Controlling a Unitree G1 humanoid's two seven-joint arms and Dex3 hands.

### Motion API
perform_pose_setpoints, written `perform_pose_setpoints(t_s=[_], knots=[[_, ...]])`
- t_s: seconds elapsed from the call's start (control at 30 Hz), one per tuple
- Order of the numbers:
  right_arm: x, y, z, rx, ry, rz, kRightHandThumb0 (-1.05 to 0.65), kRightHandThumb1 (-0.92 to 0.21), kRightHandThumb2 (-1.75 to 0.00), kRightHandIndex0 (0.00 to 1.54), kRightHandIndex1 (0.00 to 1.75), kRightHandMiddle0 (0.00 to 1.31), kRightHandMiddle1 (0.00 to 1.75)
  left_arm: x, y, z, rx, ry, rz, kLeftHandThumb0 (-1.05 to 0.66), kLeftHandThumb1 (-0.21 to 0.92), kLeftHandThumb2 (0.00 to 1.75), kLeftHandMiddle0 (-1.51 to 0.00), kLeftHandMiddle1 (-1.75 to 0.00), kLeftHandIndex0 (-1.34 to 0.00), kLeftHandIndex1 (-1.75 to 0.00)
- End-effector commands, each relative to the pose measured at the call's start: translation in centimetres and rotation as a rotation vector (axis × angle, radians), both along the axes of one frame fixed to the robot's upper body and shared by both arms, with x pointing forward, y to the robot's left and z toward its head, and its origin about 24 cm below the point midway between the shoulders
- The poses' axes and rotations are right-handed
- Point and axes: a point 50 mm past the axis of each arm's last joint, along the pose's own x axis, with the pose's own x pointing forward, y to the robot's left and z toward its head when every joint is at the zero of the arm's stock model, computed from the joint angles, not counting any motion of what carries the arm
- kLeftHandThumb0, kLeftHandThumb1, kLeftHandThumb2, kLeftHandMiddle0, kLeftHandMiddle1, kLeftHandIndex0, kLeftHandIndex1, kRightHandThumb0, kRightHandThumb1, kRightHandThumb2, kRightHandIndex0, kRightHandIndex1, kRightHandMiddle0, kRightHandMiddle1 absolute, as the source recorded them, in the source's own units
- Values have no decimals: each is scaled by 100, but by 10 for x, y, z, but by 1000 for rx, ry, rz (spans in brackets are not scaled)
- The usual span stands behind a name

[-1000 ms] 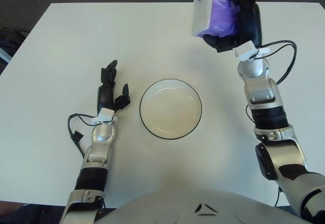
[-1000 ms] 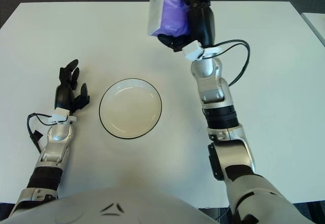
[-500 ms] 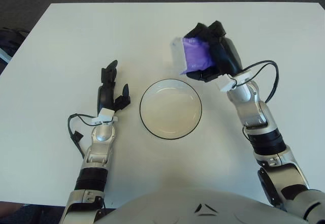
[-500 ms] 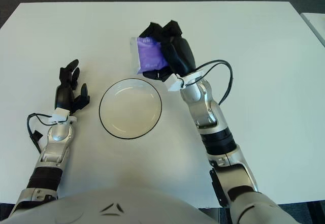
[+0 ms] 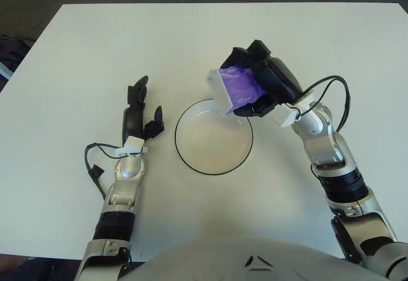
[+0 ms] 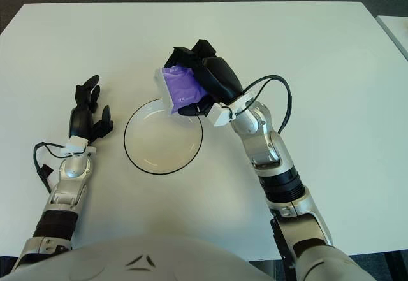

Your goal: Put the tissue paper into the plate.

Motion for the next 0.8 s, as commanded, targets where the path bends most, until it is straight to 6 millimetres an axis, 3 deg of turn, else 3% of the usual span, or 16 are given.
perform_pose_setpoints(t_s=[0.0,0.77], knots=[[-6,-1,-2,-38,12,34,-6,-28,-132,119,175,94,175,-31,3,-48,-14,222,42,-71,92,75,-31,-5,0,-72],[-5,-4,-11,-100,45,23,-6,-28,-130,117,175,92,175,-28,3,-46,-9,208,35,-72,92,75,-30,-5,0,-71]])
